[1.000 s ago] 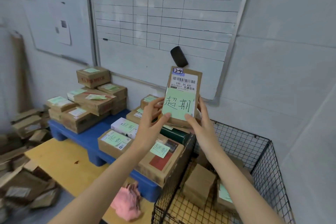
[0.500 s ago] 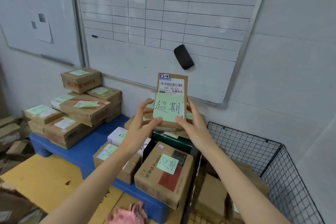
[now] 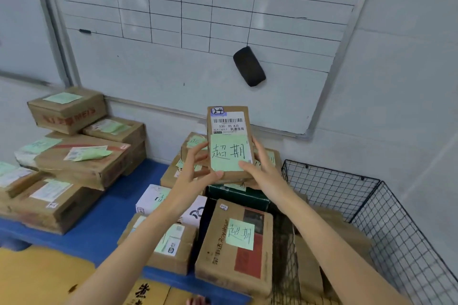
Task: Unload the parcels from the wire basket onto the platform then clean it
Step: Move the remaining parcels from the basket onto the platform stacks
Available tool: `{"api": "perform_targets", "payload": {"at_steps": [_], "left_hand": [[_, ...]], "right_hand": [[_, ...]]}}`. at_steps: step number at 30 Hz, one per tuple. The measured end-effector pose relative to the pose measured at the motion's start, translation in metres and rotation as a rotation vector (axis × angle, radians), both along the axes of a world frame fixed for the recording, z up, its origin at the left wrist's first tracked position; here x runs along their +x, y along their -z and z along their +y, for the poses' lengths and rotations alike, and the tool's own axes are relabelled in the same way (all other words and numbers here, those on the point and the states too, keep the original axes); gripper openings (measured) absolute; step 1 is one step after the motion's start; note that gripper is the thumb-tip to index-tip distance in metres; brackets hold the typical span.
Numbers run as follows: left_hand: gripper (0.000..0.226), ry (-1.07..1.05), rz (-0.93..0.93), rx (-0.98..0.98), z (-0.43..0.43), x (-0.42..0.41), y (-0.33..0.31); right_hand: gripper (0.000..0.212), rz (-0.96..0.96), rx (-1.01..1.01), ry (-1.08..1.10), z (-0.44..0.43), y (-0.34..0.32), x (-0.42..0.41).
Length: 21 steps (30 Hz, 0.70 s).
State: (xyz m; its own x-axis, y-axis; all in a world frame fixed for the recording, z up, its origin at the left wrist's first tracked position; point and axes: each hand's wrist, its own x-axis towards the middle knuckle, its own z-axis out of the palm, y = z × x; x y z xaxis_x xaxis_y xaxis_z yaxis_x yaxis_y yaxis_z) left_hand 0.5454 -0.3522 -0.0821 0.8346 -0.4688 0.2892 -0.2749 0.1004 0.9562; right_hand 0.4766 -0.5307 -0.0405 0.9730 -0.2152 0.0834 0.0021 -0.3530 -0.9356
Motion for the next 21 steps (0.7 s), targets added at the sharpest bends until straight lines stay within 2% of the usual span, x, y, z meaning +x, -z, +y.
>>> {"api": "perform_targets", "payload": {"at_steps": [5,13,21], "left_hand": [[0.066,0.051,0.073,-0.008,0.017,0.016,0.011],[0.088,0.072,0.069,-0.002,0.037,0.039,0.006],[0.064,0.068,0.105,0.006,0.053,0.077,0.002]], "right_hand": [[0.065,0.001,0.04,-0.005,0.008,0.01,0.015],[0.068,0.04,-0.008,-0.076,0.009,0.022,0.029],[0.07,0.085,-0.095,-0.188,-0.001,0.029,0.027]]}}
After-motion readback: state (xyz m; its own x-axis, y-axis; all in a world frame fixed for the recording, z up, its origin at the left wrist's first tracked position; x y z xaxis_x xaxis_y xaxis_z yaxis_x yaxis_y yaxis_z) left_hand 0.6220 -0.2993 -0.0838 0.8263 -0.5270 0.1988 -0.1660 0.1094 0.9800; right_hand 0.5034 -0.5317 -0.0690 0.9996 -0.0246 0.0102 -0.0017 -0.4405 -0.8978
